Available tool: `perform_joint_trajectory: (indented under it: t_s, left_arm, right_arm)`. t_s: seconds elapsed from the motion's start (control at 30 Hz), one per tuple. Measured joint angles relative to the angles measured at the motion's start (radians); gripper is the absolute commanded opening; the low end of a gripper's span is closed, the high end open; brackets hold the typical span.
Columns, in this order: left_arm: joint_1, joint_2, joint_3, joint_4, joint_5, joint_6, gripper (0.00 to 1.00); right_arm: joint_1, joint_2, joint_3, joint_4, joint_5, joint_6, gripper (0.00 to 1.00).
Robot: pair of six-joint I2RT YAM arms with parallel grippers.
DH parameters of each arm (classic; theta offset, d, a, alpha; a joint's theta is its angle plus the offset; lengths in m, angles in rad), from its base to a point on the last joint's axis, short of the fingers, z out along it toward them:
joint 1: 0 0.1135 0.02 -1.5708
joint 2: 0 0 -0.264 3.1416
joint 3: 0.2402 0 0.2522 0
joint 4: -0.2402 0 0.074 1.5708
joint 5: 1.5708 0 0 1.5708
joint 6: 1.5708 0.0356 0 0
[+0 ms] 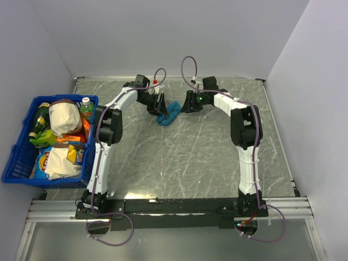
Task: Organize the sunglasses
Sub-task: Adjust the sunglasses in the sunglasses case, then close the case with sunglasses at the center of the board.
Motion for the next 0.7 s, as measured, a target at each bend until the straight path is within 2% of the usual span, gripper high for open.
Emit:
perform_joint_trajectory:
  t_s: [0.27, 0.33, 0.37, 0.7]
  left_arm:
    - [-0.023, -0.061, -0.083, 0.053, -0.082, -0.008, 0.6]
    - [-0.029, -0.071, -0.095, 0.062, -0.103, -0.011, 0.61]
    - [-0.032, -0.078, -0.106, 0.073, -0.117, -0.017, 0.61]
    - [-0.05, -0.111, -0.152, 0.114, -0.193, -0.056, 0.64]
  right_arm:
    - [0.0, 0.003, -0.019, 0.052, -0.135, 0.212, 0.69]
    - [-0.006, 0.003, -0.048, 0.098, -0.149, 0.27, 0.87]
    - [-0.008, 0.003, -0.065, 0.117, -0.153, 0.298, 1.0]
    - [0.009, 0.009, -0.111, 0.227, -0.157, 0.431, 1.0]
